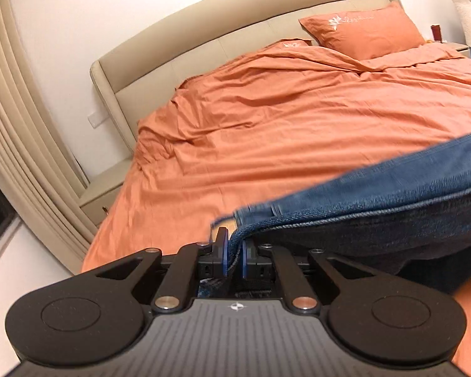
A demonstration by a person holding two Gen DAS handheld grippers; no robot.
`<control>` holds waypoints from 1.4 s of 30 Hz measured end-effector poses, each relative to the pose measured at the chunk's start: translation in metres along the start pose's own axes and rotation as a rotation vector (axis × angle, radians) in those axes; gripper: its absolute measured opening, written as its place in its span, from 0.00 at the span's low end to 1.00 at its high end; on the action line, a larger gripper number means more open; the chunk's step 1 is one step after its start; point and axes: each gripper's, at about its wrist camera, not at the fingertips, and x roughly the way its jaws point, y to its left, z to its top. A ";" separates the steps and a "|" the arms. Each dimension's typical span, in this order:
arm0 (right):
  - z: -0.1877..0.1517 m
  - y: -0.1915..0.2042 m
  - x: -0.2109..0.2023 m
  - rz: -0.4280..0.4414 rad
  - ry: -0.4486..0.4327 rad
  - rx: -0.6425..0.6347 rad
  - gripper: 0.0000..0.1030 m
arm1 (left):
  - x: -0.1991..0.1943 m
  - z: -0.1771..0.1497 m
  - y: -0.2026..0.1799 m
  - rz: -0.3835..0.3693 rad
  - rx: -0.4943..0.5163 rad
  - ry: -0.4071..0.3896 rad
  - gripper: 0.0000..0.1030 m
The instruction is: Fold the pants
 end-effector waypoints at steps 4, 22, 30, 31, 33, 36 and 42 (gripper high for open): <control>0.023 -0.027 0.047 -0.019 0.027 0.063 0.00 | 0.044 0.028 -0.014 0.030 0.042 0.018 0.08; 0.114 0.031 0.285 0.090 0.247 0.026 0.00 | 0.251 0.028 -0.093 -0.039 0.225 0.255 0.10; 0.112 0.036 0.283 0.080 0.246 0.025 0.00 | 0.230 0.031 -0.086 -0.010 0.175 0.173 0.09; 0.111 0.033 0.278 0.061 0.235 0.027 0.00 | 0.219 0.035 -0.080 -0.004 0.144 0.144 0.09; 0.109 0.027 0.262 0.033 0.217 0.032 0.00 | 0.209 0.043 -0.074 0.000 0.127 0.112 0.09; 0.110 0.022 0.261 0.013 0.225 0.040 0.00 | 0.215 0.051 -0.079 0.013 0.157 0.116 0.10; 0.121 0.039 0.277 0.023 0.287 0.049 0.00 | 0.247 0.046 -0.095 0.013 0.228 0.200 0.18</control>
